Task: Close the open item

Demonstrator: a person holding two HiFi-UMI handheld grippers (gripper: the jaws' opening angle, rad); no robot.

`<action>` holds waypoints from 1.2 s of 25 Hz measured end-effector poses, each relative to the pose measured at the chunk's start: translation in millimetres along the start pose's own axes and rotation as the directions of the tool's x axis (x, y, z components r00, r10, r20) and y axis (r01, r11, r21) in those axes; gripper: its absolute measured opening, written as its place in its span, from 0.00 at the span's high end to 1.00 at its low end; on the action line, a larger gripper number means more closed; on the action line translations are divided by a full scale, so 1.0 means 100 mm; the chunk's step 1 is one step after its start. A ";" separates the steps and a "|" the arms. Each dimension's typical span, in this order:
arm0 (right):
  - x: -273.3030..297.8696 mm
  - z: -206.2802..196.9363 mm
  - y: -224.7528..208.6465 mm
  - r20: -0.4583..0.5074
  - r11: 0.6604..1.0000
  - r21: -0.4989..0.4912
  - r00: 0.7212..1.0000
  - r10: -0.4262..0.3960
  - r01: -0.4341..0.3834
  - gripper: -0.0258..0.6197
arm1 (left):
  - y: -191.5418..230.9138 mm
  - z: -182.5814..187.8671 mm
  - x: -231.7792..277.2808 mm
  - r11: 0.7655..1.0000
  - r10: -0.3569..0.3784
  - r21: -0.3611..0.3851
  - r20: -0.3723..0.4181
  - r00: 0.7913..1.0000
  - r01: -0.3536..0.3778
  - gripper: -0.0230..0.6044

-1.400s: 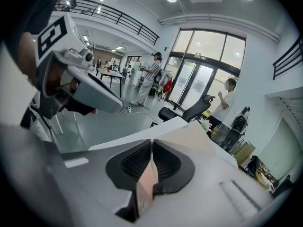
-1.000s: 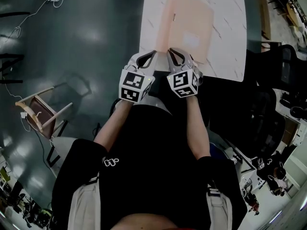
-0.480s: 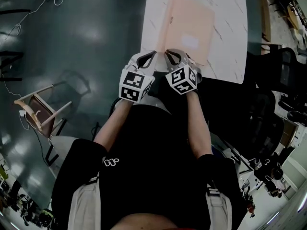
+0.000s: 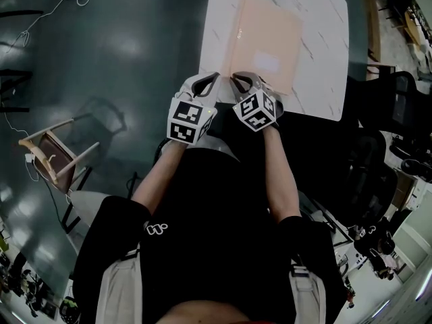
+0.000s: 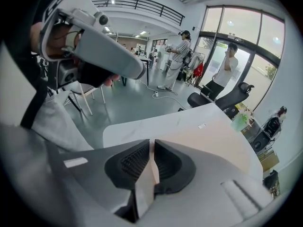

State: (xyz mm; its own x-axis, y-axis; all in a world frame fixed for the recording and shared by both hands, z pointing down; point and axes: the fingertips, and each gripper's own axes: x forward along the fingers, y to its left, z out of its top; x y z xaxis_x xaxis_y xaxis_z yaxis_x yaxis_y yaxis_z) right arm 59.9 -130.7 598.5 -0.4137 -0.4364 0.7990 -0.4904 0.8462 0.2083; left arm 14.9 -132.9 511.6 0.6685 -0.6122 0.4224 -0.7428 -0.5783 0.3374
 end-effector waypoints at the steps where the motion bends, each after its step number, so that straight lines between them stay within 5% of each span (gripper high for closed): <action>1: 0.01 -0.01 0.01 -0.006 1.000 -0.002 1.000 0.006 -0.006 0.91 | 0.00 0.00 0.00 1.000 0.000 -0.001 -0.001 1.000 0.000 0.96; 15: 0.11 -0.03 0.00 -0.014 0.995 0.065 0.997 0.071 -0.070 0.88 | 0.11 -0.01 0.01 1.000 0.013 -0.010 -0.008 1.000 -0.013 0.96; 26: -0.16 0.33 -0.36 0.173 0.971 0.220 0.983 0.057 -0.095 0.89 | 0.17 0.03 0.04 1.000 0.015 -0.016 -0.002 1.000 -0.015 0.96; 30: -0.30 0.45 -0.49 0.323 0.908 0.361 0.942 0.092 -0.212 0.90 | 0.19 0.05 0.04 1.000 0.014 -0.018 -0.001 1.000 -0.014 0.96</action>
State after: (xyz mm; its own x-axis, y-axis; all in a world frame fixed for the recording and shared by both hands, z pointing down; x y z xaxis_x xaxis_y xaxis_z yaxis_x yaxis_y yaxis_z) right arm 62.0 -172.3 539.2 -0.6822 -0.4320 0.5899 -0.6347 0.7504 -0.1844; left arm 3.7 -149.2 516.0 0.6583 -0.6193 0.4280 -0.7524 -0.5601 0.3469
